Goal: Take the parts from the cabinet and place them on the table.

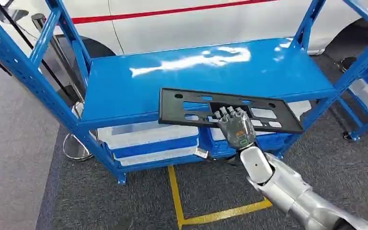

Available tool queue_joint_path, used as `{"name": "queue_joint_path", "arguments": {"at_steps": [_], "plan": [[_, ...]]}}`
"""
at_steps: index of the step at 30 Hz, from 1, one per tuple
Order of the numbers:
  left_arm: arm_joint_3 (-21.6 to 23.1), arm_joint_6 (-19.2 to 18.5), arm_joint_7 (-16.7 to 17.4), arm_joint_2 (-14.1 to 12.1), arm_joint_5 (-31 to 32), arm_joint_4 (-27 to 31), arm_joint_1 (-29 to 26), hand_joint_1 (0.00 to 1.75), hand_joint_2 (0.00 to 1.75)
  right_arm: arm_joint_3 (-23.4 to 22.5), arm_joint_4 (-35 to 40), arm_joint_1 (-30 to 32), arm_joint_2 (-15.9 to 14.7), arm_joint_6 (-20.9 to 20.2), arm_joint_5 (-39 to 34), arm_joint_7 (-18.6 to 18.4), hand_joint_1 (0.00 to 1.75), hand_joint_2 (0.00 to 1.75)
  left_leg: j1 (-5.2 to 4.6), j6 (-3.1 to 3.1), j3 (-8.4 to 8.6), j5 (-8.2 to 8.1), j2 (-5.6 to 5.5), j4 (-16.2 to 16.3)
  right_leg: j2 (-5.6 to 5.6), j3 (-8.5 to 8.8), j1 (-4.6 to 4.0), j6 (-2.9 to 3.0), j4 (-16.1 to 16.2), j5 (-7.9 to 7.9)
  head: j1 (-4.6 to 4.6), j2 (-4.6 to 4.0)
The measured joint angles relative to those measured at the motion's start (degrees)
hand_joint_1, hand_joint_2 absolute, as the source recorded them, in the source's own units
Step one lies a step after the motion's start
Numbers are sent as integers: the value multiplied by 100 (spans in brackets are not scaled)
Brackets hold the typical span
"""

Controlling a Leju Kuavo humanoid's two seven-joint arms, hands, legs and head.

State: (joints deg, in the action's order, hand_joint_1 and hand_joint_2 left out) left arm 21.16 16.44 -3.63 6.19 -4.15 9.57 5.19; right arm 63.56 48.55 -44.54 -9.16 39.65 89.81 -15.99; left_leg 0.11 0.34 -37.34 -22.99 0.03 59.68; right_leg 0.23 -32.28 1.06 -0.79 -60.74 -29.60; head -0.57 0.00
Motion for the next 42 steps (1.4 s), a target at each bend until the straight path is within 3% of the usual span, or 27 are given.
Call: {"name": "queue_joint_path", "arguments": {"at_steps": [1, 3, 5, 6, 8, 10, 11, 12, 13, 16, 17, 18, 20, 21, 23, 25, 26, 28, 31, 32, 34, 35, 36, 37, 39, 41, 42], "plan": [[0, 0, 0, -2, 0, 0, -17, 0, 175, -64, -7, 30, 2, -2, -20, 139, 175, 175, 8, -42, -30, 8, -25, 15, -21, -76, 49, 91, 70, 73, 11, 0], [0, 0, 0, -7, -2, 0, -26, 0, 175, -227, -29, 64, 24, -2, -22, 387, 175, 175, 38, -89, -193, -539, -22, 367, -36, -171, 43, 222, 74, 211, -9, 0], [0, 0, -2, -7, 0, 0, -13, 0, 175, -363, -35, 113, 35, -2, -20, 491, 175, 175, 54, -127, -373, -1139, -19, 1156, -38, -329, 19, 229, 65, 328, -11, 0], [0, 0, -2, -7, 0, 0, -8, 0, 175, -409, -46, 137, 35, -2, -20, 508, 175, 175, 54, -138, -423, -1269, -18, 1513, -48, -408, 8, 226, 55, 385, -9, 0], [0, 0, -2, -7, 0, 0, -12, 0, 175, -462, -55, 173, 35, -2, -20, 523, 175, 175, 54, -130, -257, -1003, -19, 1635, -64, -578, 1, 218, 25, 494, -9, 0], [0, 0, -2, -7, 0, 0, -8, 0, 175, -497, -57, 191, 35, -2, -20, 528, 175, 175, 52, -80, 291, -592, -19, 956, -64, -722, -1, 193, 11, 604, -11, 0], [0, 0, -2, -9, 0, 0, 5, 0, 175, -518, -55, 189, 37, -2, -20, 528, 175, 175, 44, -30, 674, -604, -26, 432, -62, -759, 2, 177, 7, 666, -11, 0], [0, 2, -2, -13, 0, 0, 17, 0, 175, -547, -55, 189, 48, 0, -20, 549, 175, 175, 9, 5, 984, -844, -25, -72, -55, -796, -21, 134, 8, 713, -11, 0], [0, 11, -7, -13, 2, 0, 21, 0, 175, -582, -57, 196, 52, 0, -20, 583, 175, 175, -3, 2, 1067, -876, -34, -254, -62, -791, -7, 98, 31, 772, -6, 0], [0, 17, -9, -13, 7, 0, 10, 0, 175, -654, -61, 211, 66, 0, -20, 690, 175, 175, -39, 95, 938, -662, -32, -306, -47, -783, 5, -30, 201, 1006, -28, 0], [-2, 22, -9, -13, 7, 0, 18, 0, 175, -689, -74, 219, 52, 0, -20, 727, 175, 175, 26, 137, 917, -555, 13, -368, -31, -832, 22, -46, 136, 844, -22, 0], [-2, 24, -9, -15, 2, 0, 17, 0, 175, -724, -87, 219, 52, 0, -20, 748, 175, 175, 19, 196, 831, -474, 6, -378, -24, -902, 14, -52, -37, 503, -11, 0], [-2, 26, -11, -13, 11, 0, 16, 0, 175, -807, -98, 231, 52, 0, -20, 781, 175, 175, 6, 246, 634, -350, 14, -337, -23, -1063, 21, -67, -814, -215, -2, 0], [-2, 22, -9, -13, 15, 0, 14, 0, 175, -840, -101, 249, 55, 0, -20, 794, 175, 175, -1, 247, 526, -287, 15, -303, -23, -1124, 21, -80, -1267, -409, -6, 0], [-2, 22, -9, -13, 17, 0, 12, 0, 175, -901, -123, 293, 55, 0, -20, 805, 175, 175, -2, 232, 317, -197, 15, -223, -24, -1062, 24, -95, -1668, -186, -4, 0], [-2, 22, -9, -13, 17, 0, 7, 0, 175, -993, -147, 323, 55, 0, -20, 845, 175, 175, 3, 199, 98, -123, 14, -104, -26, -618, 32, -91, -1253, 255, -6, 0], [-2, 22, -9, -13, 17, 0, 8, 0, 175, -1039, -149, 327, 57, 0, -20, 869, 175, 175, 4, 175, 14, -99, 10, -35, -26, -250, 36, -79, -779, 270, -4, 0], [-2, 20, -9, -13, 20, 0, 5, 0, 175, -1147, -147, 331, 83, 4, -20, 914, 175, 175, -27, 112, -86, -53, 12, 64, -8, 257, -14, -19, 71, -202, -21, 0], [-4, 17, -18, -13, 44, 0, -8, 0, 175, -1281, -164, 400, 100, 9, -20, 1048, 175, 175, -31, 13, -134, 132, -2, 0, -26, 138, -39, 76, 57, -74, -17, 0], [-7, 17, -22, -15, 57, 0, -23, 0, 175, -1333, -177, 427, 105, 7, -20, 1100, 175, 175, -16, -28, -179, 48, 2, 31, -66, 81, 18, 147, 91, 12, -8, 0], [-7, 17, -28, -17, 66, 0, -54, 0, 175, -1421, -184, 462, 127, 9, -22, 1168, 175, 175, 2, -75, -328, -569, 0, 448, -68, -64, 13, 246, 86, 128, -26, 0], [-7, 17, -31, -17, 72, 0, -55, 0, 175, -1465, -188, 477, 144, 9, -35, 1199, 175, 175, 13, -95, -413, -894, 0, 832, -67, -139, 8, 250, 85, 185, -26, 0], [-7, 18, -35, -17, 72, 0, -45, 0, 175, -1513, -194, 493, 146, 9, -42, 1240, 175, 175, 15, -111, -489, -1134, 0, 1252, -62, -220, 2, 250, 81, 247, -26, 0], [-7, 17, -37, -17, 74, 0, -36, 0, 175, -1554, -199, 512, 146, 9, -55, 1277, 175, 175, 15, -117, -524, -1176, 0, 1600, -56, -304, -5, 244, 72, 299, -26, 0], [-7, 22, -57, -18, 76, 0, -36, 0, 175, -1659, -217, 575, 149, 9, -59, 1343, 175, 175, 14, -85, -330, -740, -8, 1657, -7, -458, -18, 221, 66, 401, -24, 0], [-7, 22, -70, -17, 79, 0, -43, 0, 175, -1771, -221, 626, 164, 11, -59, 1391, 175, 175, -9, 34, 218, -348, -97, 948, 65, -569, -43, 202, 64, 505, -28, 0], [-7, 22, -70, -37, 90, 0, -42, 0, 175, -1828, -221, 637, 190, 11, -59, 1406, 175, 175, -16, 132, 545, -443, -296, 462, 82, -597, -17, 194, 64, 548, -26, 0]]}}
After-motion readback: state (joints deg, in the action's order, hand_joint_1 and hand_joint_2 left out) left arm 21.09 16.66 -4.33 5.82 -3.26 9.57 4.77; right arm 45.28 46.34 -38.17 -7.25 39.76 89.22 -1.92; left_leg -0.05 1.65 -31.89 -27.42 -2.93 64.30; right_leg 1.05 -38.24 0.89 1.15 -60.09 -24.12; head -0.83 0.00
